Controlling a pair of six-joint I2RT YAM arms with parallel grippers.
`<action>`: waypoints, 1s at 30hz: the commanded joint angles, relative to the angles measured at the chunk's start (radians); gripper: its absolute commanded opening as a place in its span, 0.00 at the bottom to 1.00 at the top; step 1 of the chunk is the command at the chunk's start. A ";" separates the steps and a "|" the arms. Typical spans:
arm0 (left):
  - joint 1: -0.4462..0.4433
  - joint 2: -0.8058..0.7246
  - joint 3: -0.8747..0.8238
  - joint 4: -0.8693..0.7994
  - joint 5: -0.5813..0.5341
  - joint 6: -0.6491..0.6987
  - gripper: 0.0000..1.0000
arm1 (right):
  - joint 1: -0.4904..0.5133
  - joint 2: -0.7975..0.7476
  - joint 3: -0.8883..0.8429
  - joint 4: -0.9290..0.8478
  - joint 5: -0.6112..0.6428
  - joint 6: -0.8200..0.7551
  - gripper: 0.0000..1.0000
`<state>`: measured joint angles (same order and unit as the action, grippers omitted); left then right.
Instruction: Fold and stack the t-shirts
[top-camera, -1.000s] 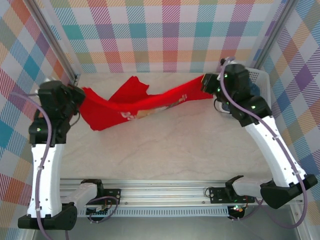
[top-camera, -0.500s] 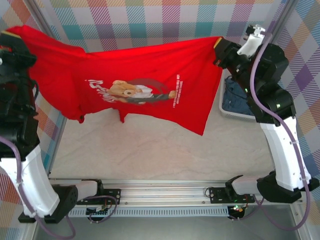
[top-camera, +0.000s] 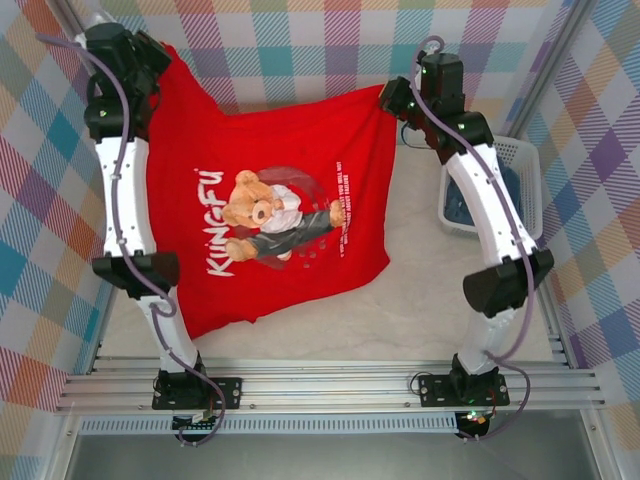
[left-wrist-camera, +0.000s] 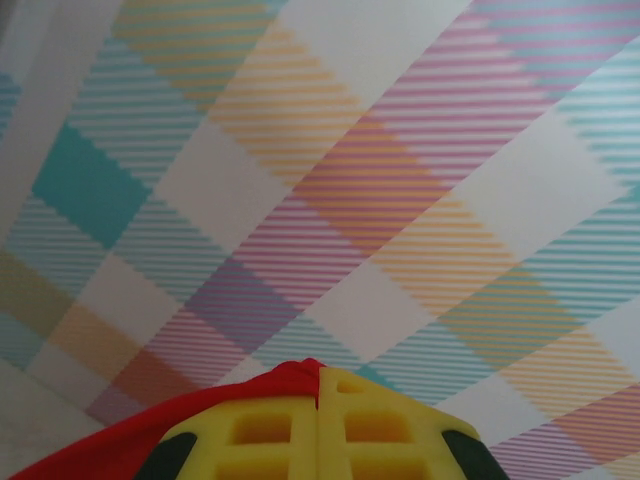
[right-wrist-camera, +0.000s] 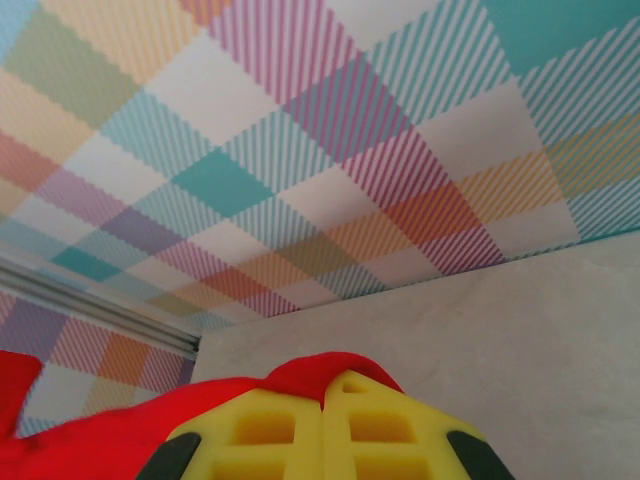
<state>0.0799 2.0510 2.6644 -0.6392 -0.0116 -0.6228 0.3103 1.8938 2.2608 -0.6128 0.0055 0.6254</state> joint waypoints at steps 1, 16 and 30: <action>0.029 -0.102 0.112 0.091 0.097 -0.066 0.00 | -0.034 0.043 0.243 -0.038 -0.081 0.007 0.00; 0.048 -0.626 -0.217 0.055 0.126 -0.091 0.00 | -0.117 -0.244 -0.067 0.042 -0.064 -0.017 0.00; 0.029 -1.425 -1.958 -0.145 0.259 -0.362 0.00 | -0.057 -0.559 -1.243 0.152 -0.138 0.061 0.00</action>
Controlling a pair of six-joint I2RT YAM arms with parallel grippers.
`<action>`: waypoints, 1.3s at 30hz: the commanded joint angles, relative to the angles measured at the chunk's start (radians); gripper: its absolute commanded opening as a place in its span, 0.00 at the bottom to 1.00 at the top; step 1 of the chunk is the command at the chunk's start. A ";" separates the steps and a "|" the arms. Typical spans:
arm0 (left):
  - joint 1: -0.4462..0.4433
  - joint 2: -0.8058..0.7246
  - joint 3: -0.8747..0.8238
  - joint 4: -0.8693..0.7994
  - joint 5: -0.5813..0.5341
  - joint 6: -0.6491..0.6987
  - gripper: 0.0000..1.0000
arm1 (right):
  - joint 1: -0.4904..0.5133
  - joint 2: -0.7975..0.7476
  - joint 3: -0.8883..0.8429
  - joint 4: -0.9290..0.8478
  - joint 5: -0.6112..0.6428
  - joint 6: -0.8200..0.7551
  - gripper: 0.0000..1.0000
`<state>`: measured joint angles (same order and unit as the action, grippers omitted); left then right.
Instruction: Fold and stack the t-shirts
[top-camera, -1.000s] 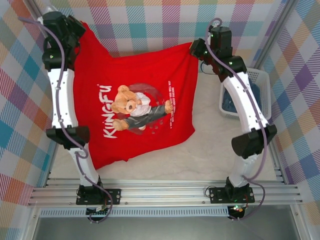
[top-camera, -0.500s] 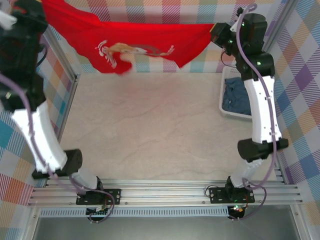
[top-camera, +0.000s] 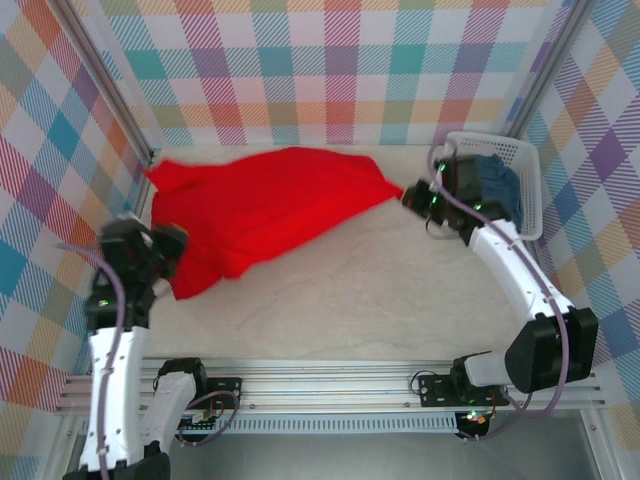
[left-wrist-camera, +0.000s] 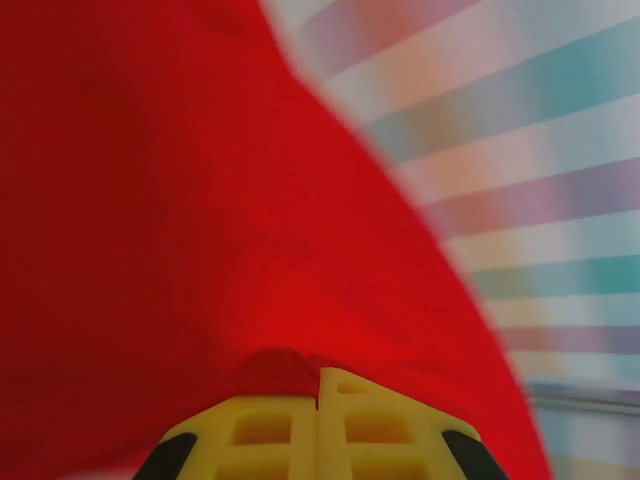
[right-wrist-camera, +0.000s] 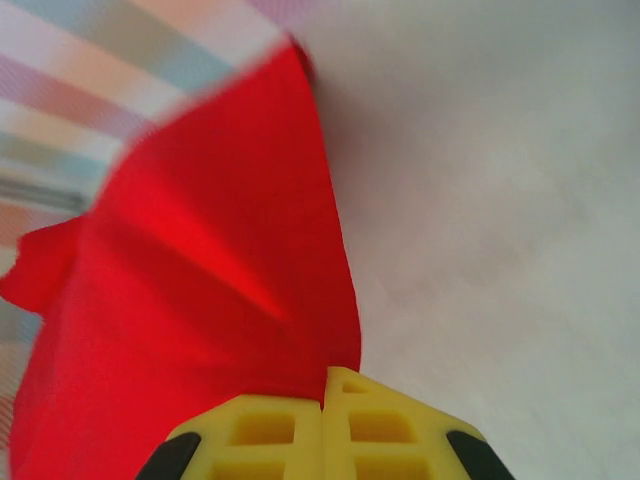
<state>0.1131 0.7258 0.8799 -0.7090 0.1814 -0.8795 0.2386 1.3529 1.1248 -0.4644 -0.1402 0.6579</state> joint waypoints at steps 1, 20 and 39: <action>-0.004 -0.127 -0.243 -0.080 0.070 -0.122 0.00 | 0.016 -0.006 -0.143 -0.011 0.016 0.032 0.00; -0.079 -0.195 -0.474 -0.059 0.095 -0.266 0.00 | 0.038 0.068 -0.312 -0.304 0.321 0.188 0.00; -0.175 0.318 0.827 0.014 -0.408 0.230 0.00 | 0.101 -0.183 0.254 -0.076 0.444 -0.112 0.00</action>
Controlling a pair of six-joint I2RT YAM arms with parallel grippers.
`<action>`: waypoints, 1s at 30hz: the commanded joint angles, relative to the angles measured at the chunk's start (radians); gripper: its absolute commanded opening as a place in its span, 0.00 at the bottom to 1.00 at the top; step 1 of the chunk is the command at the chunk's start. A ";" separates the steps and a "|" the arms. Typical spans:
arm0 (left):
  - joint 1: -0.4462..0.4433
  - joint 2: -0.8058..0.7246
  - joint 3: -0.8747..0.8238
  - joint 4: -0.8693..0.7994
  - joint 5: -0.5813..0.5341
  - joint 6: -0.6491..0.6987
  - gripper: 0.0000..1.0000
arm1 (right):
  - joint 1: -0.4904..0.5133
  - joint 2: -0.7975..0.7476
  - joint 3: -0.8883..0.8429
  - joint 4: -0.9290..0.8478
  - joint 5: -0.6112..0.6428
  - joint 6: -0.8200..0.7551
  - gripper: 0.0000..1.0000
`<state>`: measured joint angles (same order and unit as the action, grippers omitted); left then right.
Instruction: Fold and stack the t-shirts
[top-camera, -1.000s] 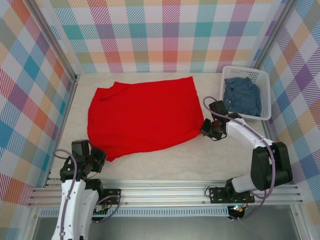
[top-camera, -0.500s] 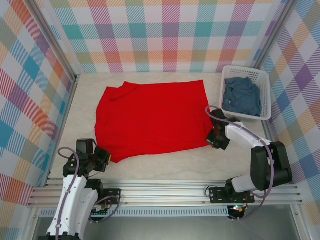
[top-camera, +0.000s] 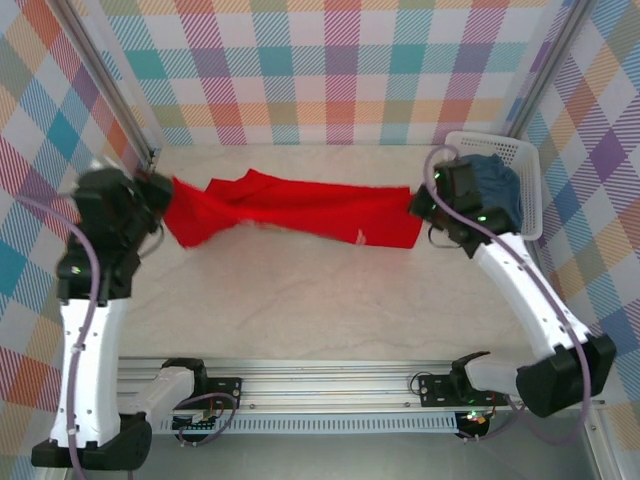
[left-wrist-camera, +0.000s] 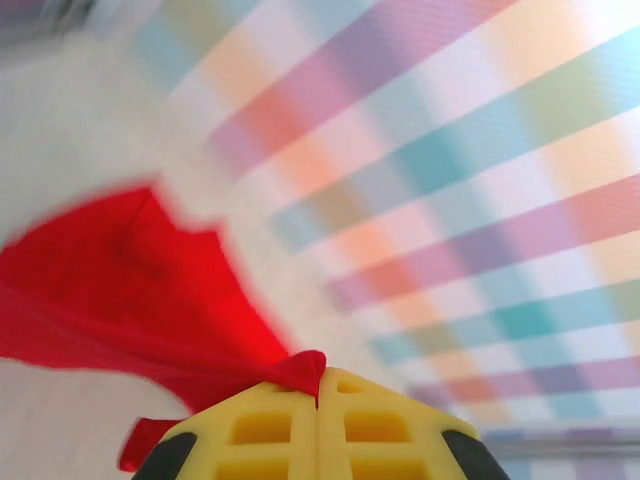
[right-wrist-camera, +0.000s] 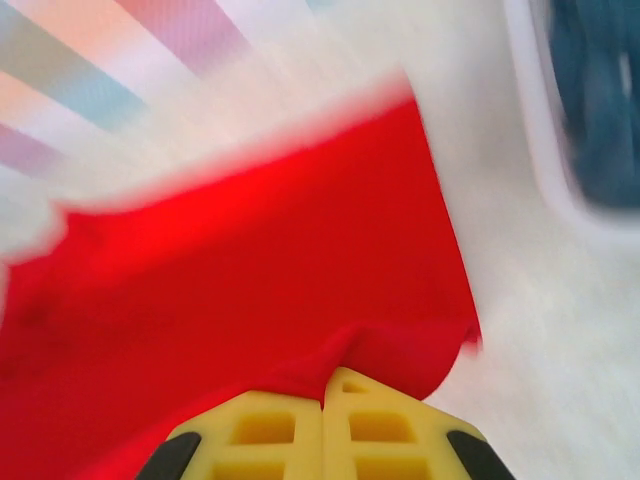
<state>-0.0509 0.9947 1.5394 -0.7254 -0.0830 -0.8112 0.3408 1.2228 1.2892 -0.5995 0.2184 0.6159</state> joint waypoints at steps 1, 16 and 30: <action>-0.012 0.072 0.241 0.041 -0.151 0.181 0.00 | -0.001 -0.064 0.121 0.072 0.092 -0.074 0.00; 0.070 0.974 1.290 0.176 0.137 0.059 0.00 | -0.097 0.261 0.605 0.122 -0.061 -0.025 0.00; 0.151 0.882 1.302 0.535 0.313 -0.192 0.00 | -0.263 0.475 0.956 0.081 -0.201 0.017 0.00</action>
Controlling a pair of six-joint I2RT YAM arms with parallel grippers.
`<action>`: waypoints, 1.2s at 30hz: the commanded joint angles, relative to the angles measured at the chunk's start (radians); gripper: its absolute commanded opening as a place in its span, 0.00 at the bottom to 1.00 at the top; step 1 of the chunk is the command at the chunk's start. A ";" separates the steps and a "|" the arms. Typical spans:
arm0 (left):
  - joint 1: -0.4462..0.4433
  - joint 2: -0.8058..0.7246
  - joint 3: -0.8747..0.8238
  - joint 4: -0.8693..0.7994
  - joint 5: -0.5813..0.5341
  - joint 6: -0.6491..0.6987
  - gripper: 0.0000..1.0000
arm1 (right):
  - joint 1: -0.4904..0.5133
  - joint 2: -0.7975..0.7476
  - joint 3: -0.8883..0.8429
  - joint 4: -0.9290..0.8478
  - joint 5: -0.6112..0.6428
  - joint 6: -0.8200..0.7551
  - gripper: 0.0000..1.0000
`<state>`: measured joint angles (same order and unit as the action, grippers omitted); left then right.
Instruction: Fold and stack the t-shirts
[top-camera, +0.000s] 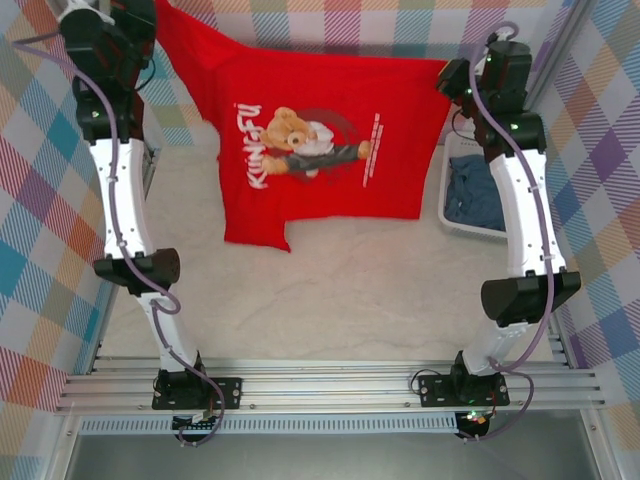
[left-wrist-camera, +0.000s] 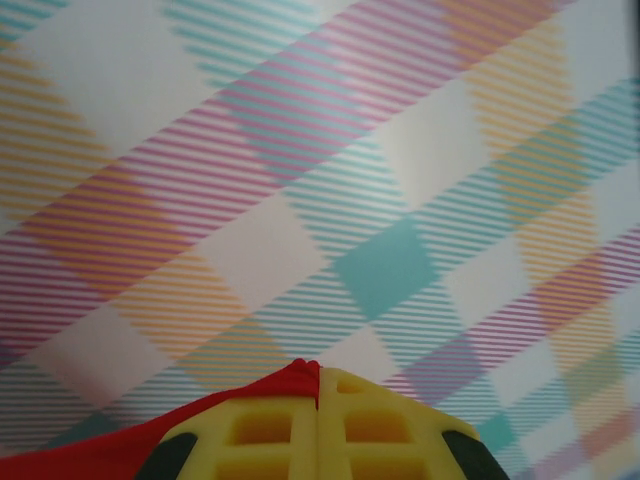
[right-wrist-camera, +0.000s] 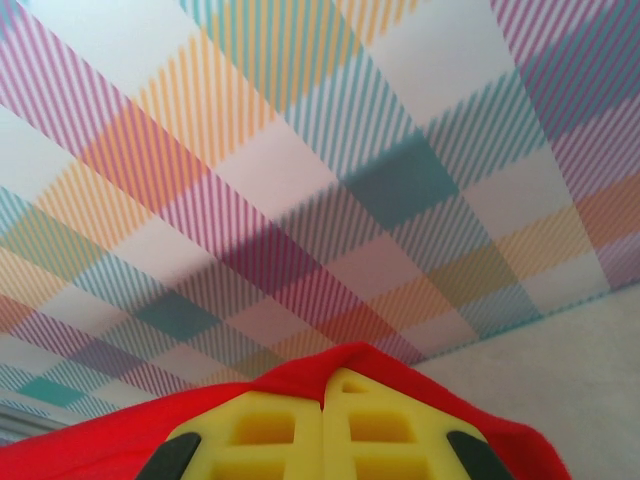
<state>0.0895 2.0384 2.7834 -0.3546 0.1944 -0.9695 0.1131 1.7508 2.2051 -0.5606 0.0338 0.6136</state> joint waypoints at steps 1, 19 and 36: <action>0.009 -0.188 0.055 0.140 0.043 -0.030 0.00 | -0.046 -0.062 0.034 0.042 -0.024 0.025 0.00; -0.025 -1.340 -1.827 -0.489 -0.428 0.231 0.00 | 0.144 -0.497 -1.120 0.031 -0.181 0.103 0.00; -0.092 -1.359 -2.304 -0.393 -0.086 -0.085 0.23 | 0.223 -0.352 -1.347 -0.257 0.225 0.192 0.00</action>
<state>0.0227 0.6567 0.4263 -0.8047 0.0452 -1.0370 0.3378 1.3983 0.8436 -0.7380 0.1741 0.7643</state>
